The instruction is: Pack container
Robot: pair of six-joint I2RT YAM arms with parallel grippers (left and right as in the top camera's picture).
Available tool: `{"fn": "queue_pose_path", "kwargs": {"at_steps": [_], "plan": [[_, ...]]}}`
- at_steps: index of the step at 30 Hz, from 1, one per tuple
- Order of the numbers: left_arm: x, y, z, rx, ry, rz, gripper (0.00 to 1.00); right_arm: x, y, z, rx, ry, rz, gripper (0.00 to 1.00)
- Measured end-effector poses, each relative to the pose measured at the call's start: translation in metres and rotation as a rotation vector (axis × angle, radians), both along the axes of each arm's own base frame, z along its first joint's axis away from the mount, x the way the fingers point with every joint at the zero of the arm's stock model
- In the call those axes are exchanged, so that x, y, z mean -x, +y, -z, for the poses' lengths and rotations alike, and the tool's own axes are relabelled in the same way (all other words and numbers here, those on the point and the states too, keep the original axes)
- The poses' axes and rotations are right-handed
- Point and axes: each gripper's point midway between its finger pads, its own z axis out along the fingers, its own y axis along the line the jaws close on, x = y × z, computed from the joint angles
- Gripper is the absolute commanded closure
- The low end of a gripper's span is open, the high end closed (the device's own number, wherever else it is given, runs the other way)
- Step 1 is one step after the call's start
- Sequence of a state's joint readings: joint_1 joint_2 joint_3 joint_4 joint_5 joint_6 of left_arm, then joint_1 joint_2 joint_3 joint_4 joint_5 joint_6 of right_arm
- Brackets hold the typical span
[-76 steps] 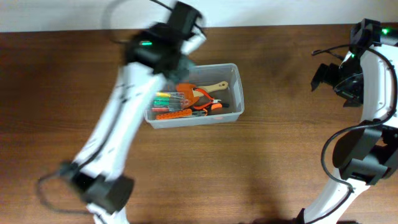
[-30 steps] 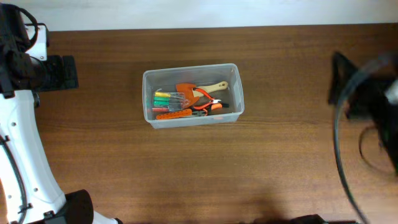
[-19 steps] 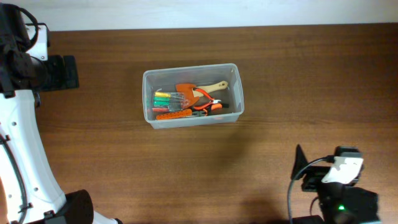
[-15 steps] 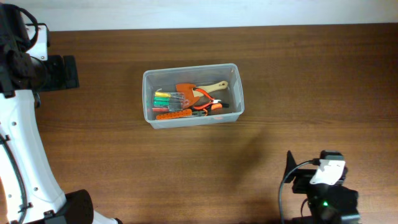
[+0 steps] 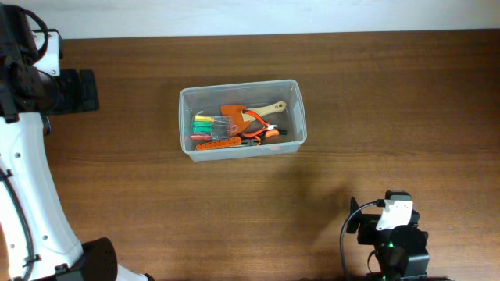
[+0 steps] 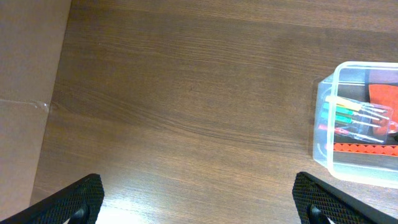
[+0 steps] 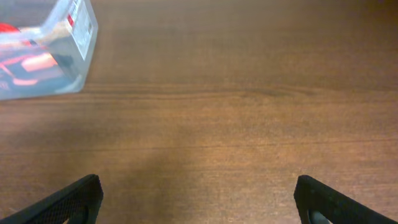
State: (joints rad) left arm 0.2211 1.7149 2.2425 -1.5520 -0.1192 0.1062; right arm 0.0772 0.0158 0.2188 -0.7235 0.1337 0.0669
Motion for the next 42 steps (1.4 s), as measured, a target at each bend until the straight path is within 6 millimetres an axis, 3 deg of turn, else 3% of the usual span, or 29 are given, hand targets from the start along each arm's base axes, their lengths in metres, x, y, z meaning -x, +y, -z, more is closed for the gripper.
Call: {"fn": "queue_pose_path", "kwargs": {"at_steps": [5, 21, 25, 28, 31, 33, 34, 37, 39, 42], "plan": [[0.000, 0.000, 0.000, 0.000, 0.000, -0.001, 0.01, 0.002, 0.000, 0.022, 0.004, 0.054, -0.001, 0.01], [0.000, -0.002, -0.001, -0.001, -0.004, 0.005, 0.01, 0.002, 0.000, 0.022, 0.003, 0.052, -0.003, 0.01], [0.028, -0.035, -0.010, -0.008, -0.033, 0.083, 0.01, 0.002, 0.000, 0.021, 0.003, 0.049, -0.003, 0.01], [0.088, -0.070, -0.030, -0.008, -0.120, 0.182, 0.01, 0.002, 0.000, 0.021, 0.004, 0.049, -0.003, 0.01], [0.141, -0.073, -0.033, -0.020, -0.198, 0.183, 0.01, 0.002, 0.000, 0.021, 0.003, 0.050, -0.003, 0.01], [0.163, -0.072, -0.026, -0.039, -0.291, 0.176, 0.01, 0.002, 0.001, 0.021, 0.002, 0.049, -0.003, 0.01], [0.165, -0.071, -0.026, -0.046, -0.321, 0.174, 0.01, 0.002, 0.000, 0.021, 0.002, 0.050, -0.003, 0.01], [0.146, -0.069, -0.049, -0.094, -0.665, 0.162, 0.01, 0.002, 0.000, 0.021, 0.002, 0.050, -0.003, 0.01], [0.145, -0.070, -0.052, -0.111, -0.834, 0.162, 0.01, 0.001, 0.000, 0.021, 0.003, 0.048, -0.003, 0.01], [0.149, -0.076, -0.036, -0.112, -0.994, 0.184, 0.01, 0.001, 0.000, 0.021, 0.003, 0.048, -0.003, 0.01]]}}
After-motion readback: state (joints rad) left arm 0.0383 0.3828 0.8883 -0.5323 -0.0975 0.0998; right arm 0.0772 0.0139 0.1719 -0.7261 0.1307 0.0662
